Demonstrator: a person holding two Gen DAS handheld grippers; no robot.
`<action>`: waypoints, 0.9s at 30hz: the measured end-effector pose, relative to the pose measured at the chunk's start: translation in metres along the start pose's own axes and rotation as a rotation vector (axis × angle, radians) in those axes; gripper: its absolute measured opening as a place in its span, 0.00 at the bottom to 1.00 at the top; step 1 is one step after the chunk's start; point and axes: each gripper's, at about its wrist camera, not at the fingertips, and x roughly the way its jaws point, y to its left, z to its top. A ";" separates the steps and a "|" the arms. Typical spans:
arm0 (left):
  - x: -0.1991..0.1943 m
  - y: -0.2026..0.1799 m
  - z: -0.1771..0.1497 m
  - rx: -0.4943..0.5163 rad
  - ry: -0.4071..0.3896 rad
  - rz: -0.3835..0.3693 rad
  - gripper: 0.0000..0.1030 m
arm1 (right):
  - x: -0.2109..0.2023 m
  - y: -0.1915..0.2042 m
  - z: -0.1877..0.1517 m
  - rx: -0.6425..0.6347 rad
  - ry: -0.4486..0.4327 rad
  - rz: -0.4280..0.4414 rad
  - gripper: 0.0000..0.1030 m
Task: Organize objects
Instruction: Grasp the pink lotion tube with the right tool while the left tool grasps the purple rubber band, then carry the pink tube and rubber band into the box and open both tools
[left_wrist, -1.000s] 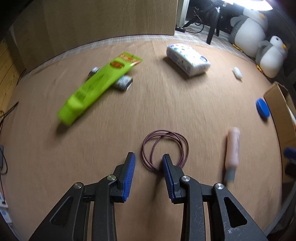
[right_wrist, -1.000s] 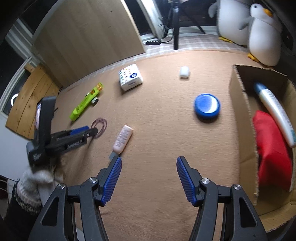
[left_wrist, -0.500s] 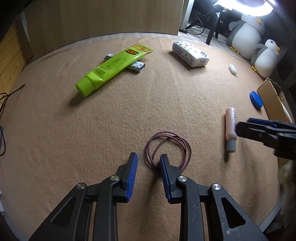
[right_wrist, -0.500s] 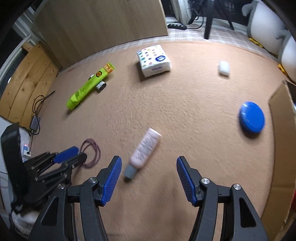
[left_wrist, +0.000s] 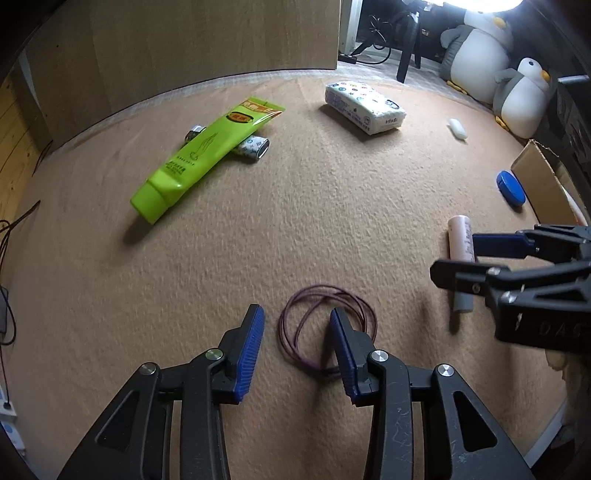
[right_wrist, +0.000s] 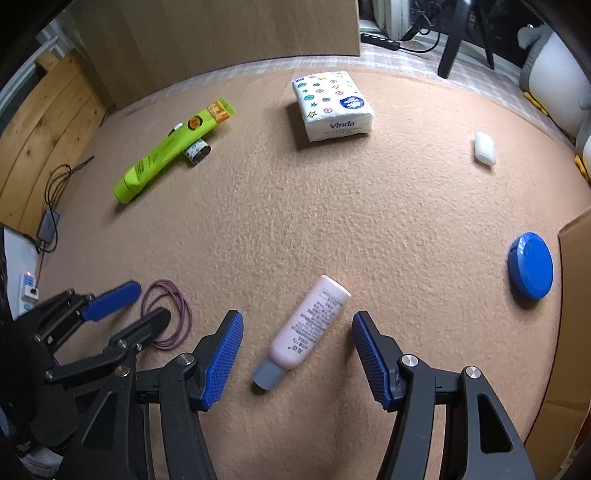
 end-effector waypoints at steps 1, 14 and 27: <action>0.000 0.000 0.001 0.002 -0.003 -0.002 0.36 | 0.001 0.001 0.000 -0.009 0.004 -0.003 0.51; -0.002 0.007 -0.003 -0.090 -0.006 -0.114 0.02 | -0.001 -0.007 -0.008 -0.066 -0.002 -0.029 0.18; -0.052 0.017 -0.012 -0.178 -0.094 -0.175 0.02 | -0.032 -0.023 -0.027 0.003 -0.090 0.062 0.18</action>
